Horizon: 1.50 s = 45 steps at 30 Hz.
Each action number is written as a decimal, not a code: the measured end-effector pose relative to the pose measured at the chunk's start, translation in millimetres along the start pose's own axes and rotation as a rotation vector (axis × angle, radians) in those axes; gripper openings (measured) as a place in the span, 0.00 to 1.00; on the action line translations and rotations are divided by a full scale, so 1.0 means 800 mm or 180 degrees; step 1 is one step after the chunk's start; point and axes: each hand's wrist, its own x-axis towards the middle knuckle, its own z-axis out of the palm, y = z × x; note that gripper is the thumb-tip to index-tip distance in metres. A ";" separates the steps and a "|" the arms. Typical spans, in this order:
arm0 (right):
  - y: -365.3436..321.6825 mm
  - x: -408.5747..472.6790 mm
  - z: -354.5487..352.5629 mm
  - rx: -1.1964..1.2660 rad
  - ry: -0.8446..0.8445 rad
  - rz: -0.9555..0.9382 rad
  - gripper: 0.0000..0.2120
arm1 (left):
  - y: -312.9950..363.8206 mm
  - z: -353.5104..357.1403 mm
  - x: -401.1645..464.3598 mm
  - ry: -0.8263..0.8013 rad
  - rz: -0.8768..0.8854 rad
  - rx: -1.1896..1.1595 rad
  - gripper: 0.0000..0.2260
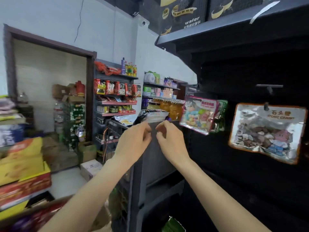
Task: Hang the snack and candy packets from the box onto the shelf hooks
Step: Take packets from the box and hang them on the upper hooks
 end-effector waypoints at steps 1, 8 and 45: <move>0.004 -0.011 0.025 0.0070 -0.0131 0.0049 0.08 | -0.022 -0.008 -0.017 -0.0036 -0.0117 0.0036 0.07; -0.039 -0.048 0.234 0.0683 -0.1239 0.0099 0.07 | -0.208 -0.063 -0.142 -0.0270 -0.1115 0.0350 0.02; 0.157 -0.119 0.647 -0.1280 -0.4311 0.0486 0.26 | -0.519 0.075 -0.330 -0.2203 -0.3172 -0.0007 0.04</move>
